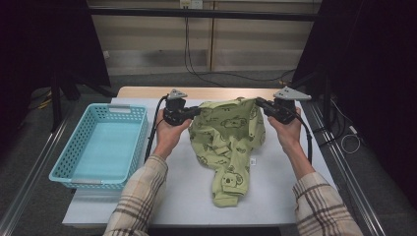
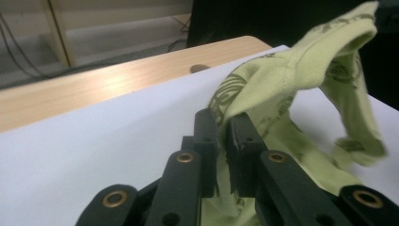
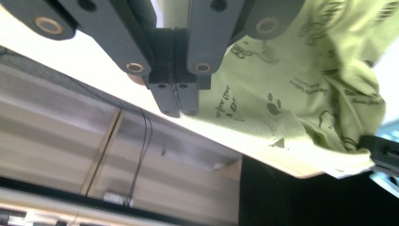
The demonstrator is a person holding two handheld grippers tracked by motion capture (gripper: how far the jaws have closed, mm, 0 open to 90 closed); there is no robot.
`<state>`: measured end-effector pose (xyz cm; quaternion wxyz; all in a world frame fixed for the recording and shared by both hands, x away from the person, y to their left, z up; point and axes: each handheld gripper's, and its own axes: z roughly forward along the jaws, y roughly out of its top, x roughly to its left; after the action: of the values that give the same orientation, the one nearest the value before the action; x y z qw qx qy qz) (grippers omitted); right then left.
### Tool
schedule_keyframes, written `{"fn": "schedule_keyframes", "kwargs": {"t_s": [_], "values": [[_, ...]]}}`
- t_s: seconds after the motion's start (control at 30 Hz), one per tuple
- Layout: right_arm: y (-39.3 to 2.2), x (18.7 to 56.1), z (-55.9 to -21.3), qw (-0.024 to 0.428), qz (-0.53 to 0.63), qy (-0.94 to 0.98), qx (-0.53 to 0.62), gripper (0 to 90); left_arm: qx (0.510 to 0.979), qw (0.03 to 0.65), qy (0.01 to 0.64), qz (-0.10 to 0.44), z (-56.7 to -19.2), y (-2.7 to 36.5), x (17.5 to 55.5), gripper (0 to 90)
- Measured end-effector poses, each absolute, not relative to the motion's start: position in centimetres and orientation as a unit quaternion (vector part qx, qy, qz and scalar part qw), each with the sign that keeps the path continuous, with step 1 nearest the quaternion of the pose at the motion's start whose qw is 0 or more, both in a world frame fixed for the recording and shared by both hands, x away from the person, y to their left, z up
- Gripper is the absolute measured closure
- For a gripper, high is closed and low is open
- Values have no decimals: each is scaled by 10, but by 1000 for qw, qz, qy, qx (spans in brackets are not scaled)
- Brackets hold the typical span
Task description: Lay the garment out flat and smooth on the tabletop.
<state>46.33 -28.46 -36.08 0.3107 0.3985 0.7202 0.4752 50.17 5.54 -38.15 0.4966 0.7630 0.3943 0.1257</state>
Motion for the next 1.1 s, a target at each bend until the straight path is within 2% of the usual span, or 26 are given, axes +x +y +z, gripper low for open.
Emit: {"fn": "schedule_keyframes", "kwargs": {"t_s": [0.07,0.17,0.2,0.23,0.27,0.3,0.33,0.37,0.43,0.5,0.63,0.87,0.93,0.97,1.03,1.1], "values": [[-284,484,-370,311,458,726,408,900,762,485,409,131,-390,52,516,767],[-283,504,-378,308,448,724,423,874,756,476,425,148,-394,49,525,575],[-283,504,-378,308,448,724,423,874,757,465,433,155,-397,47,529,575],[-283,510,-381,306,445,725,428,852,764,451,435,154,-401,47,532,528],[-283,515,-384,301,439,726,434,800,763,444,443,154,-404,48,534,477],[-284,519,-390,307,434,719,447,661,763,436,452,150,-406,52,534,369],[-284,519,-390,307,434,719,447,661,763,436,452,150,-406,52,534,312],[-284,517,-391,297,440,715,455,629,762,441,452,146,-406,53,532,312],[-284,514,-390,295,444,715,453,510,764,452,438,144,-401,54,527,269],[-285,505,-389,291,455,711,451,444,763,462,430,141,-396,54,519,227],[-288,485,-391,283,461,717,440,409,758,482,416,138,-394,55,495,214],[-294,450,-391,271,471,730,414,430,763,489,398,140,-403,56,466,203],[-294,441,-392,267,473,735,406,454,786,470,374,148,-401,57,460,176],[-295,438,-394,262,475,735,406,461,768,490,388,143,-402,52,455,149],[-295,432,-400,256,472,743,400,506,782,482,367,148,-402,53,448,117],[-292,428,-408,249,457,759,392,561,770,498,372,143,-403,51,441,106]]}}
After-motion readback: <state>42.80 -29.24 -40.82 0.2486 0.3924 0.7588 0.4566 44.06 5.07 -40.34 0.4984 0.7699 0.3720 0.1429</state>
